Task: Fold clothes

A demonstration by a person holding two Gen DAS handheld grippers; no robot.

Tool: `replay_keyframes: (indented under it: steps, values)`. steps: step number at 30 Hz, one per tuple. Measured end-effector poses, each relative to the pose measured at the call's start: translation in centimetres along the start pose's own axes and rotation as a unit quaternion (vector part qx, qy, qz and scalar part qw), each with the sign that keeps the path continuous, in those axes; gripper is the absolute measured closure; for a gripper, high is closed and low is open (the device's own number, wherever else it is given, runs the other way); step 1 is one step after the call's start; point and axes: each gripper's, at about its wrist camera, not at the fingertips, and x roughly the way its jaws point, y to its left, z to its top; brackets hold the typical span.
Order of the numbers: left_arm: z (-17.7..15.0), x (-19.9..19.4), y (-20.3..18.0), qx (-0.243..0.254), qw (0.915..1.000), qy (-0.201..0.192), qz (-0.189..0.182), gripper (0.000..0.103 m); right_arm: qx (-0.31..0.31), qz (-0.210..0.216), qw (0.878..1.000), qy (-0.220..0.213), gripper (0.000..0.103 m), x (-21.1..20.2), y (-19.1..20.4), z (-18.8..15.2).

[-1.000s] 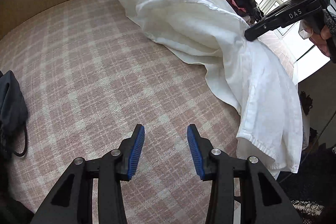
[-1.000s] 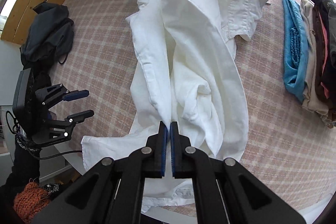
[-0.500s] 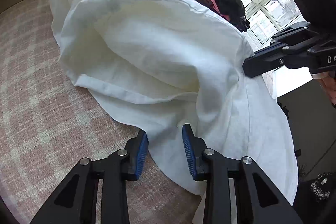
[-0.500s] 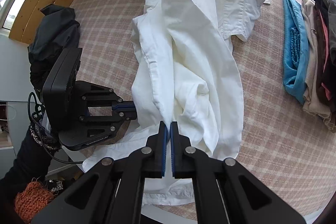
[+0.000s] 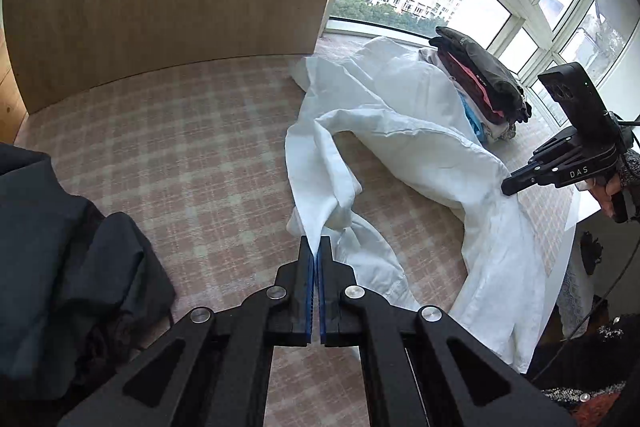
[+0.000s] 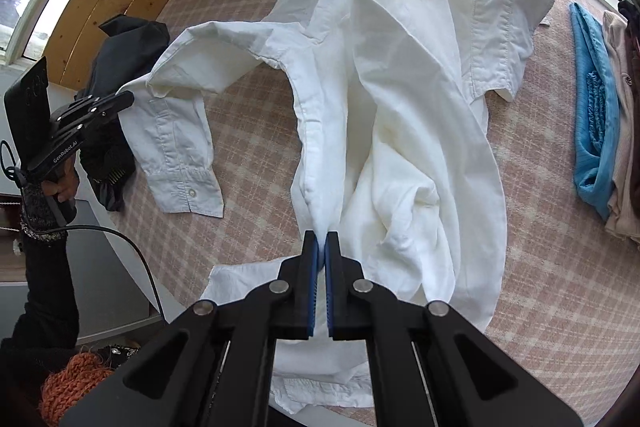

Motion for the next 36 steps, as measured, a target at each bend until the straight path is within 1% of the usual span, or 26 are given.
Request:
replay_keyframes:
  steps: [2,4,5,6,7,8,9,10,11,12,13,14,15,16,17,18,20,22,23,26,27,28,30,31,33,36]
  values:
    - [0.5,-1.2,2.1,0.004,0.9978,-0.001,0.066,0.102,-0.006,0.036,0.999,0.004,0.099,1.7,1.9,1.3]
    - [1.0,-2.1,5.2,0.012,0.9899,0.004,0.141,0.101,-0.013,0.073,0.997,0.010,0.096,3.2,3.7,2.4]
    - [1.5,-2.1,6.3,0.011,0.9847,0.009,0.174,0.095,-0.010,0.073,0.997,0.002,0.094,2.5,3.5,2.0]
    - [1.7,-1.8,7.5,0.008,0.9777,0.017,0.209,0.092,-0.008,0.074,0.997,-0.006,0.088,1.8,3.2,1.6]
    - [1.5,-1.7,8.8,0.006,0.9687,0.026,0.247,0.084,-0.005,0.074,0.997,-0.014,0.088,1.1,3.0,1.2]
    - [1.2,-1.8,9.6,0.007,0.9618,0.032,0.272,0.080,-0.003,0.075,0.997,-0.022,0.088,0.4,2.7,0.8]
    - [0.8,-2.1,10.1,0.008,0.9571,0.036,0.287,0.080,0.000,0.075,0.997,-0.029,0.088,-0.3,2.5,0.4]
    - [0.1,-3.0,10.5,0.004,0.9598,0.030,0.279,0.080,0.002,0.076,0.996,-0.037,0.086,-1.0,2.3,0.0]
    - [-0.8,-4.1,10.1,0.000,0.9680,0.021,0.250,0.080,0.005,0.076,0.996,-0.045,0.084,-1.7,2.0,-0.3]
    - [-1.8,-5.0,9.2,-0.002,0.9758,0.013,0.218,0.078,0.007,0.076,0.996,-0.053,0.076,-2.4,1.8,-0.7]
    - [-2.9,-5.5,7.9,0.001,0.9833,0.008,0.182,0.077,0.010,0.077,0.995,-0.061,0.064,-3.1,1.5,-1.1]
    - [-4.1,-5.7,6.1,0.009,0.9899,0.005,0.142,0.075,0.012,0.077,0.995,-0.068,0.059,-3.9,1.3,-1.5]
    - [-5.2,-6.0,4.4,0.016,0.9947,0.002,0.101,0.070,0.015,0.078,0.994,-0.076,0.055,-4.6,1.0,-1.9]
    - [-6.4,-5.8,2.5,0.020,0.9985,0.003,0.051,0.065,0.017,0.078,0.993,-0.084,0.055,-5.3,0.8,-2.3]
    - [-7.7,-5.1,0.3,0.024,0.9996,0.015,-0.006,0.063,0.024,0.077,0.993,-0.091,0.055,-5.9,0.3,-3.0]
    - [-8.8,-4.1,-1.9,0.035,0.9980,0.029,-0.043,0.063,0.042,0.072,0.992,-0.096,0.055,-6.3,-0.8,-4.5]
    - [-10.6,-1.9,-6.2,0.066,0.9926,0.056,-0.086,0.063,0.080,0.058,0.990,-0.097,0.055,-6.1,-3.4,-7.7]
    - [-11.8,-0.1,-8.8,0.080,0.9896,0.074,-0.093,0.063,0.105,0.032,0.990,-0.092,0.055,-5.5,-5.7,-10.7]
    - [-12.2,0.8,-9.9,0.085,0.9886,0.083,-0.092,0.062,0.123,0.031,0.988,-0.087,0.055,-4.8,-7.0,-11.9]
    - [-12.7,3.0,-11.3,0.083,0.9891,0.102,-0.067,0.062,0.170,0.026,0.983,-0.071,0.055,-2.9,-10.6,-15.2]
    - [-12.7,3.7,-11.6,0.081,0.9891,0.110,-0.056,0.063,0.166,0.020,0.984,-0.065,0.055,-2.2,-10.7,-15.6]
    - [-12.8,4.3,-11.7,0.072,0.9886,0.121,-0.053,0.066,0.162,0.014,0.985,-0.060,0.055,-1.4,-10.8,-15.9]
    - [-13.2,5.4,-12.2,0.051,0.9855,0.148,-0.067,0.091,0.152,0.004,0.987,-0.048,0.055,0.2,-10.9,-16.6]
    - [-13.4,5.5,-12.6,0.048,0.9845,0.154,-0.070,0.100,0.142,0.007,0.989,-0.043,0.055,0.9,-10.6,-16.5]
    - [-13.6,4.6,-13.5,0.037,0.9846,0.150,-0.081,0.101,0.118,0.010,0.992,-0.042,0.055,2.0,-9.8,-16.2]
    - [-13.7,1.8,-14.7,0.005,0.9841,0.130,-0.121,0.102,0.082,0.024,0.996,-0.029,0.055,2.9,-8.4,-15.5]
